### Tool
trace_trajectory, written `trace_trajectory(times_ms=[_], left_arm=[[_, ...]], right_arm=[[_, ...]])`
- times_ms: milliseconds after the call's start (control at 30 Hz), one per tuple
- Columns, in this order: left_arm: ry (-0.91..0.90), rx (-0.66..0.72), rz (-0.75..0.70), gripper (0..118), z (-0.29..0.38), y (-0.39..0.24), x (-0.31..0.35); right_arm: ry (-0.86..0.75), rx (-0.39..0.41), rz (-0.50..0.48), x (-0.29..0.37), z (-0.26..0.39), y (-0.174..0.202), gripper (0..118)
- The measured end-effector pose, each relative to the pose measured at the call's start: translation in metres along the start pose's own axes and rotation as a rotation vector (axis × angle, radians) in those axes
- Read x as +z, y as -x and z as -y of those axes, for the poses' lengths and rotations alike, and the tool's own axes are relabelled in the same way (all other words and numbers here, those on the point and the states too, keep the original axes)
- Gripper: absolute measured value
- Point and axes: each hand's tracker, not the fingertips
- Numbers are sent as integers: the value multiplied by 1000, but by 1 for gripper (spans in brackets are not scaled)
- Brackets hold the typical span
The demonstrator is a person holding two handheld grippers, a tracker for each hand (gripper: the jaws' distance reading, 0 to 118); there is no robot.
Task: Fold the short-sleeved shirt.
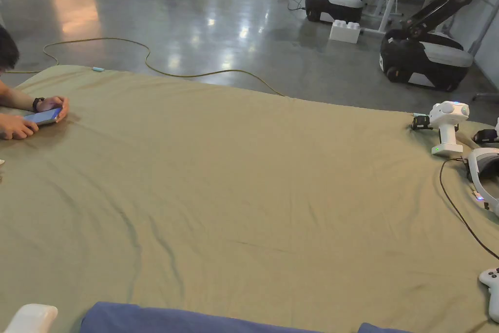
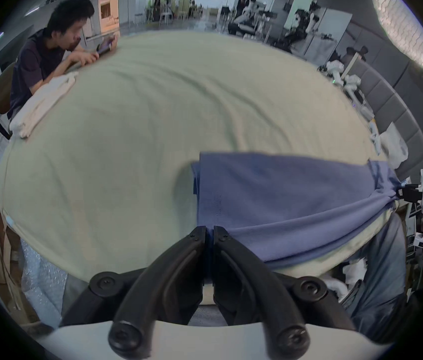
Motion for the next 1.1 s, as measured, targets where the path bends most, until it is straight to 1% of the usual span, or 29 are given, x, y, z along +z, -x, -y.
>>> trace_trajectory(times_ms=[67, 133, 267, 300, 333, 367, 400, 433, 467, 500, 567, 633, 700, 733, 833, 900, 933, 967, 1033, 1067, 1100], left_arm=[[21, 3, -11, 6, 1, -2, -13], [27, 5, -20, 6, 1, -4, -20], [26, 22, -27, 7, -3, -1, -17], [27, 34, -20, 10, -3, -1, -12], [28, 41, -18, 17, -5, 1, -9], [27, 46, -26, 28, -8, 1, -4], [10, 54, -37, 40, -11, 2, 2], [-25, 62, -27, 44, -15, 0, 9], [-76, 71, -16, 48, -21, -2, 18], [-128, 77, -10, 53, -26, -6, 26], [-256, 58, 18, 53, -40, -18, 42], [-368, 31, 23, 53, -54, -34, 53], [-479, 7, 20, 53, -70, -54, 61], [-521, 1, 16, 53, -77, -63, 64], [-682, -17, 23, 53, -96, -88, 72], [-768, -54, 8, 53, -106, -107, 79], [-791, -71, -22, 53, -111, -117, 82], [-825, -88, -47, 53, -111, -131, 87], [-881, -116, -96, 50, -114, -145, 91], [-907, -132, -99, 47, -115, -151, 93], [-907, -138, -95, 45, -117, -154, 94]], right_arm=[[16, -8, -5, -13, 6, 3, 0], [29, -29, 0, -26, 9, -2, 0], [40, -51, 3, -35, 10, -5, 2], [43, -47, 8, -34, 8, -5, 12], [48, -41, 22, -30, 6, -4, 27], [48, -32, 60, -26, 3, -4, 42], [28, -25, 81, -14, 0, 0, 54], [-11, -24, 106, -5, -4, 1, 60], [-60, -13, 123, 6, -10, 2, 63], [-115, -9, 128, 16, -16, 4, 64], [-247, -24, 134, 37, -32, 11, 65], [-409, -43, 108, 52, -49, 21, 65], [-546, -59, 118, 67, -70, 39, 65], [-599, -76, 123, 70, -78, 46, 65], [-757, -141, 96, 81, -105, 68, 65], [-820, -163, 88, 88, -120, 82, 65], [-862, -167, 92, 92, -127, 91, 64], [-890, -167, 96, 96, -132, 98, 63], [-963, -185, 118, 101, -137, 110, 54], [-991, -181, 112, 104, -140, 115, 43], [-1013, -166, 110, 106, -141, 119, 37]])
